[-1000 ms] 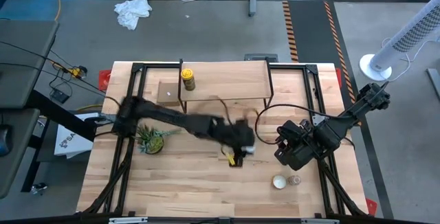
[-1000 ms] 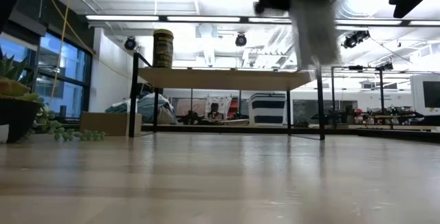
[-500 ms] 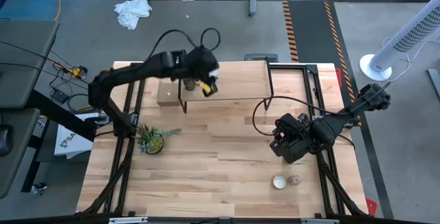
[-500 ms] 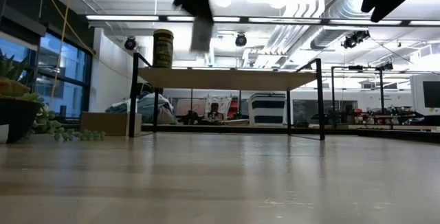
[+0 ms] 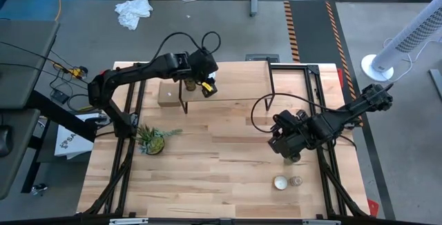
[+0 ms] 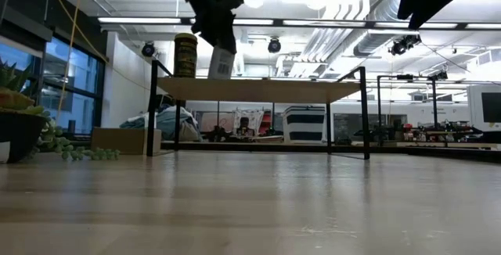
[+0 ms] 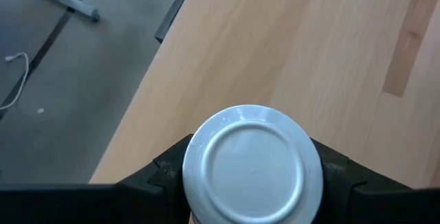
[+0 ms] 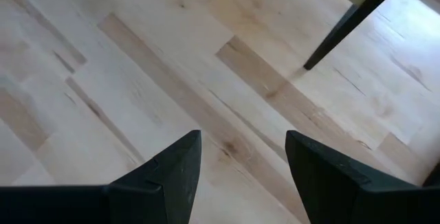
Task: Shelf spices
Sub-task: Put the white seasoning bottle on the shelf, then put the black seasoning bottle on the shelf
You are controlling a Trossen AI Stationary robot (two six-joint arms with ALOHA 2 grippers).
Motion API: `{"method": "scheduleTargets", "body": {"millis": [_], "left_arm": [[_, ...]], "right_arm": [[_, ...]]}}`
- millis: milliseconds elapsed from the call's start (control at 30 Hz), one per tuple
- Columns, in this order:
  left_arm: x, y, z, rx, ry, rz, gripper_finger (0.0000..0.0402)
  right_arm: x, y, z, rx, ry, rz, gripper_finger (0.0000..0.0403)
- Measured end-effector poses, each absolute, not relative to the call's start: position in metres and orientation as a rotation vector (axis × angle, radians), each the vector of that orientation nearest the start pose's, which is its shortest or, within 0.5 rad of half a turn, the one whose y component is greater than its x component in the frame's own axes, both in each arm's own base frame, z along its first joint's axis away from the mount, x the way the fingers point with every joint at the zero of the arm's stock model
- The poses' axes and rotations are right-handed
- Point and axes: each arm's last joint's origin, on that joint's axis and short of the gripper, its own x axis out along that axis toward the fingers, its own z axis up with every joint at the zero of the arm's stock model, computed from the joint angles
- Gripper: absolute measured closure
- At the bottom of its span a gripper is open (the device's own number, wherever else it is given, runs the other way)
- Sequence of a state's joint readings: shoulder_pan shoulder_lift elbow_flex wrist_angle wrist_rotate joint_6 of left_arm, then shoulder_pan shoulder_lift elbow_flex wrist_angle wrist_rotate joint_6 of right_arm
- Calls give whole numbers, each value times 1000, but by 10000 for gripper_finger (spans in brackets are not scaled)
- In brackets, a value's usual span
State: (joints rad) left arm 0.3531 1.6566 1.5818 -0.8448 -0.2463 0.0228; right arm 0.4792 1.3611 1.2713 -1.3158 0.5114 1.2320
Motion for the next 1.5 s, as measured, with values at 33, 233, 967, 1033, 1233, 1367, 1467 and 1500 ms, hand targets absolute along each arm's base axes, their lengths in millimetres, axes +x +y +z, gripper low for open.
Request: {"method": "scheduleTargets", "body": {"millis": [33, 233, 967, 1033, 1233, 1367, 1467, 1500], "left_arm": [[325, 127, 332, -26, 940, 544, 216], [325, 127, 332, -23, 946, 543, 213], [320, 115, 419, -1, 717, 496, 107], [321, 103, 431, -46, 660, 426, 107], [334, 61, 428, -59, 652, 275, 106], [342, 32, 419, -101, 654, 212, 106], [347, 13, 421, -121, 601, 193, 106], [349, 9, 423, -126, 574, 195, 106]], "right_arm": [[211, 93, 308, 408, 980, -725, 194], [211, 93, 308, 410, 986, -720, 194], [207, 93, 323, 348, 1062, -643, 194], [204, 94, 329, 365, 1115, -611, 194], [185, 113, 317, 373, 1296, -543, 194], [173, 123, 295, 421, 1352, -636, 194], [170, 125, 286, 509, 1332, -733, 194], [169, 126, 285, 541, 1320, -767, 194]]}}
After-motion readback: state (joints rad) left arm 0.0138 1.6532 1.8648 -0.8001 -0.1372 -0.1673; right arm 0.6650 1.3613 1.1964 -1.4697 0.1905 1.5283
